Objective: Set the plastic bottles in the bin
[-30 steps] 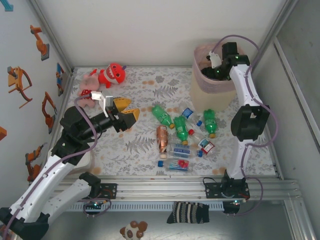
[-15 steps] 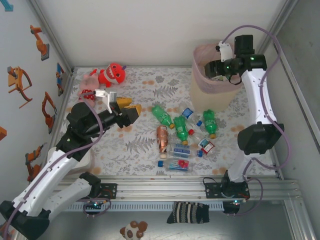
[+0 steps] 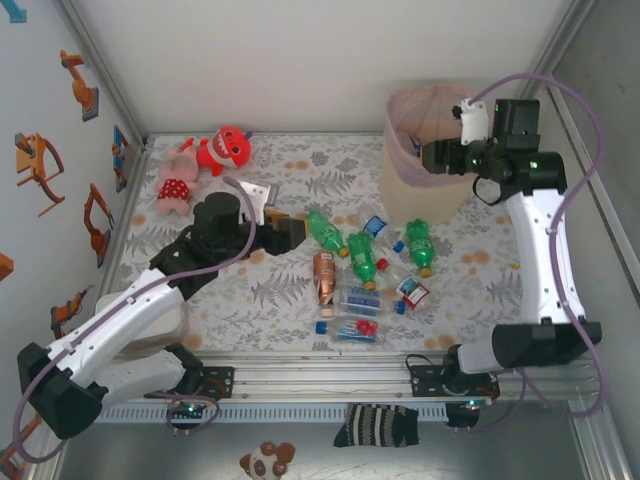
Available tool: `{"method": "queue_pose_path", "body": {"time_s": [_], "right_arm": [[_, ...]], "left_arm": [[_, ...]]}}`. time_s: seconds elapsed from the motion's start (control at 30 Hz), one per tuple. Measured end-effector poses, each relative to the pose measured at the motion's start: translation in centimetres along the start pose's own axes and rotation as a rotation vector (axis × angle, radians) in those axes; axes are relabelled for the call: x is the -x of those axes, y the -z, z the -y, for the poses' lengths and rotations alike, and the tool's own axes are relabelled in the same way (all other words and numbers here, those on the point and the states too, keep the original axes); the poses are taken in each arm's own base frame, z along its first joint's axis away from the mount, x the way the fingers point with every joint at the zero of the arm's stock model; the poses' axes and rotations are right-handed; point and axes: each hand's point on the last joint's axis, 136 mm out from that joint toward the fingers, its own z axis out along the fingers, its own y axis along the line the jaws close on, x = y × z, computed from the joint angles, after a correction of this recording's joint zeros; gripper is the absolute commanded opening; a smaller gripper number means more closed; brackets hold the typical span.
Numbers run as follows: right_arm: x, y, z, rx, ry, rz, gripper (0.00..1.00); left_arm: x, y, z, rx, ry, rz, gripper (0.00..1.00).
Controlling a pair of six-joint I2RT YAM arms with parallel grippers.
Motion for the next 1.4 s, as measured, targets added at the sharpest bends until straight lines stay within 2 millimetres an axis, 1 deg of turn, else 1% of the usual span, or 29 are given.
{"method": "queue_pose_path", "body": {"time_s": [0.1,0.3,0.47,0.57,0.63,0.7,0.83,1.03,1.27,1.4], "right_arm": [[-1.4,1.5,-0.9,0.010,-0.028,0.036,0.72],[-5.1,3.4,-2.1,0.016,-0.077,0.062,0.72],[-8.3,4.1,-2.6,0.011,-0.106,0.057,0.72],[-10.4,4.3,-2.7,0.007,-0.125,0.045,0.72],[-11.6,4.4,-2.8,0.004,-0.135,0.038,0.72],[-12.3,4.6,-2.9,0.004,-0.139,0.036,0.72],[-12.7,5.2,-3.2,0.004,-0.137,0.050,0.72],[-12.9,5.9,-3.3,0.000,-0.132,0.062,0.72],[-13.3,6.4,-3.4,-0.011,-0.129,0.059,0.72],[-13.3,6.8,-3.5,-0.010,-0.125,0.069,0.72]], "left_arm": [[-1.7,-1.2,-0.2,0.040,0.010,-0.062,0.62],[-5.2,-4.0,-1.0,0.136,0.058,-0.194,0.62],[-8.5,-5.8,-2.2,0.223,0.109,-0.288,0.64],[-10.2,-6.8,-2.5,0.262,0.123,-0.347,0.64],[-11.1,-7.5,-2.6,0.291,0.126,-0.383,0.65],[-11.8,-8.3,-2.6,0.323,0.129,-0.414,0.66],[-13.0,-9.5,-3.0,0.378,0.149,-0.454,0.71],[-15.6,-10.6,-5.0,0.481,0.181,-0.531,0.76],[-18.2,-11.8,-6.2,0.532,0.200,-0.602,0.77],[-19.0,-11.9,-6.6,0.544,0.210,-0.618,0.75]]}}
